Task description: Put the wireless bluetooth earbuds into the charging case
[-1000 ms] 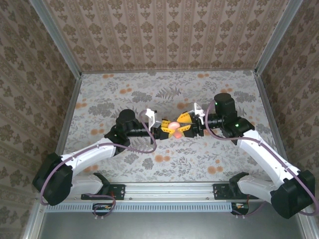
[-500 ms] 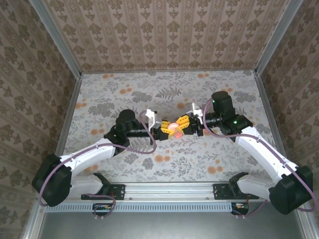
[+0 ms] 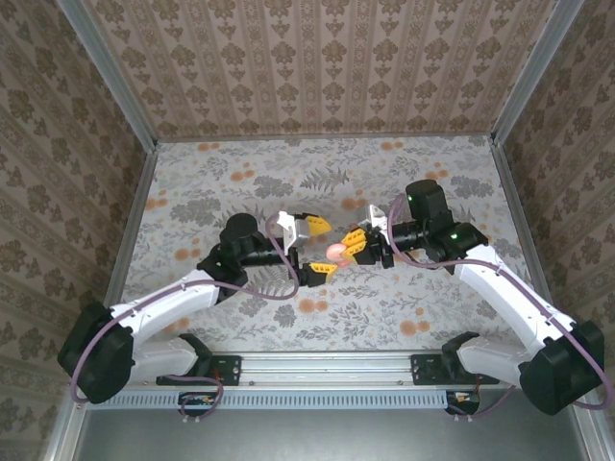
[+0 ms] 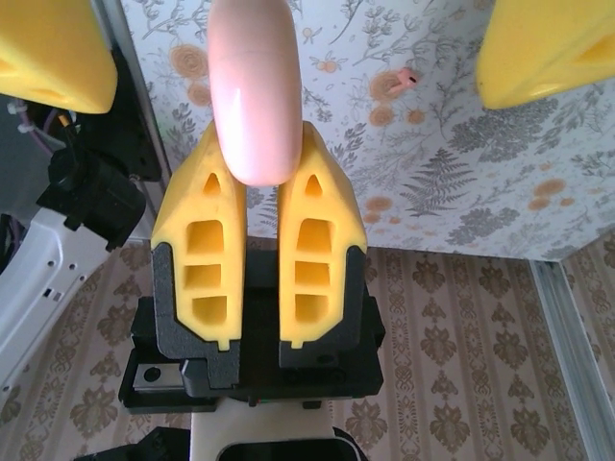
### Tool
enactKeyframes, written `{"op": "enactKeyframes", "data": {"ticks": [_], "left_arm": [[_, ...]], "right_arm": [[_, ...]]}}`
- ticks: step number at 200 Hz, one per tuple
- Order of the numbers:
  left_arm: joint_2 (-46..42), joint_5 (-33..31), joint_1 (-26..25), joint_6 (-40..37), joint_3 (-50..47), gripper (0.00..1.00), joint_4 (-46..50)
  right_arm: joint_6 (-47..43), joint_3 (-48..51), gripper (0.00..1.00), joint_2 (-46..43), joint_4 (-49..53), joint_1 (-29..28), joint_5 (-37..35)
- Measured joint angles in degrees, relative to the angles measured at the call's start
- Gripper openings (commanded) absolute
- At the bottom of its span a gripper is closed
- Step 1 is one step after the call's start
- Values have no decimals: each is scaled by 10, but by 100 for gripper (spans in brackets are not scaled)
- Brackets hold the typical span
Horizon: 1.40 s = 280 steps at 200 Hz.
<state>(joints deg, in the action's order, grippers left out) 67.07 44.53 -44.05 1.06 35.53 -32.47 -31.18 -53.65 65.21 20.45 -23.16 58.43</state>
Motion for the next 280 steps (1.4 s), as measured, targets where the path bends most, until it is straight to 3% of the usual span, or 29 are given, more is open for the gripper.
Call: {"op": "enactKeyframes", "data": {"ticks": [31,57,116,159,198,280], "left_arm": [[-13,-15,0,-1,-12,100,5],[-48,-66,0,-3,-31,100,15],[-140,-307,7,14,-61,100,99],[-139,-443,44,75,-61,100,188],[-93,-480,59,108,-55,100,249],[-7,-483,59,93,7,100,299]], "right_arm": [[-4,0,16,0,17,0,-15],[-3,-15,16,7,47,0,-40],[12,-40,16,66,116,0,-119],[31,-71,17,117,165,10,-191],[35,-120,17,183,211,48,-241],[-8,-234,17,338,312,165,-313]]}}
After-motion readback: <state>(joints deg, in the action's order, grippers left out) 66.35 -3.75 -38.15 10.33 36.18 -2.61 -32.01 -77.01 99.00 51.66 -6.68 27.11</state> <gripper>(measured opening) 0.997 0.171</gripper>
